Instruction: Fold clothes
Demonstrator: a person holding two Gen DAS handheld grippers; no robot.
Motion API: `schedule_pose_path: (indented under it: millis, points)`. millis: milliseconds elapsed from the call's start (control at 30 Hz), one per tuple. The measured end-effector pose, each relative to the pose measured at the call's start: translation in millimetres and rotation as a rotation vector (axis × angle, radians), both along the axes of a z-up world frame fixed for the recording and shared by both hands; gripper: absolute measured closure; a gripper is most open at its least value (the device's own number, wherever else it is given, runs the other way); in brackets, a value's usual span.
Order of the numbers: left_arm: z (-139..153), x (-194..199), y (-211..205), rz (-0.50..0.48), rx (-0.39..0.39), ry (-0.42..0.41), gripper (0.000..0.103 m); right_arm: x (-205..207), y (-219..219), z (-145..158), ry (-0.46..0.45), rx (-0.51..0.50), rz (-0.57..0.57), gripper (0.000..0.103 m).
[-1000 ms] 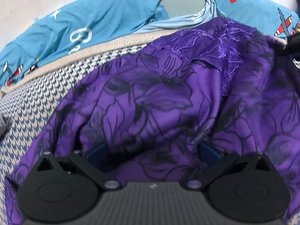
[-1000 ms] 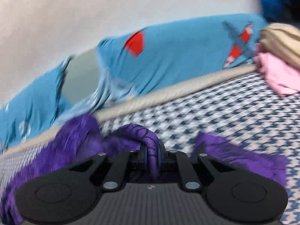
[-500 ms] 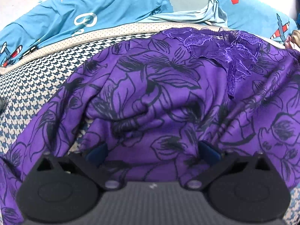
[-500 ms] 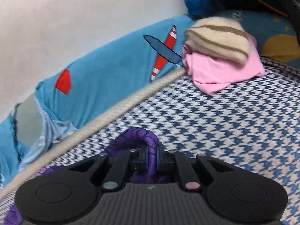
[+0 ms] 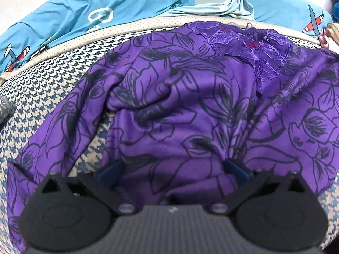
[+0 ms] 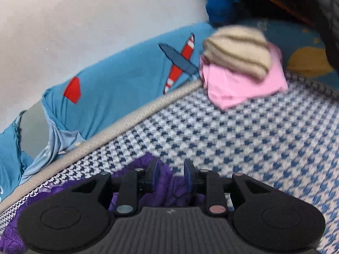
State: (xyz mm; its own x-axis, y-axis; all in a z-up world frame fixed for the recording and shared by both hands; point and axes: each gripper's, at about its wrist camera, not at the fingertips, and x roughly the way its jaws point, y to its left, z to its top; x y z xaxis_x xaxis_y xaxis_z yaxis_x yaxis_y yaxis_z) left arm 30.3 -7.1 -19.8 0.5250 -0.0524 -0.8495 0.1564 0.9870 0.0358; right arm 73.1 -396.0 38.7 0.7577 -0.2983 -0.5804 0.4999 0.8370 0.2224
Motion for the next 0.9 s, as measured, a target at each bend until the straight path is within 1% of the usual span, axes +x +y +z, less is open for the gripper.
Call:
schedule_pose_path:
  millis: [67, 133, 200, 267, 400, 433, 500, 600, 700, 900]
  points:
    - [0.3, -1.6, -0.9, 0.000, 0.006, 0.003, 0.000, -1.7, 5.4, 8.0, -0.037, -0.058, -0.010, 0.078]
    - [1.1, -3.2, -2.9, -0.005, 0.017, 0.002, 0.000, -0.5, 10.5, 12.2, -0.075, -0.058, 0.024, 0.078]
    - [5.2, -2.9, -4.9, -0.020, 0.028, -0.003, 0.000, 3.6, 17.5, 13.4, -0.096, -0.043, 0.094, 0.078]
    - [11.7, -1.4, -4.3, -0.027, 0.011, -0.004, 0.000, 10.2, 27.5, 11.5, -0.104, -0.029, 0.176, 0.078]
    - [28.4, 3.3, 4.6, 0.000, -0.127, -0.028, 0.000, 25.5, 46.0, 4.1, -0.088, 0.042, 0.309, 0.078]
    - [32.1, 5.8, 5.4, 0.012, -0.141, -0.046, 0.000, 29.1, 51.4, 2.1, -0.081, 0.056, 0.337, 0.078]
    - [39.2, 11.1, 6.5, 0.037, -0.160, -0.083, 0.000, 36.1, 64.8, -3.0, -0.064, 0.048, 0.386, 0.078]
    - [46.6, 24.9, 6.1, 0.078, -0.171, -0.139, 0.000, 49.6, 81.2, -12.3, -0.043, 0.039, 0.455, 0.077]
    - [53.8, 39.0, 5.6, 0.119, -0.181, -0.194, 0.000, 60.9, 93.2, -22.0, -0.025, 0.037, 0.478, 0.075]
    - [42.2, 65.8, -0.3, 0.169, -0.138, -0.213, 0.000, 80.5, 109.9, -39.2, 0.012, 0.038, 0.491, 0.070]
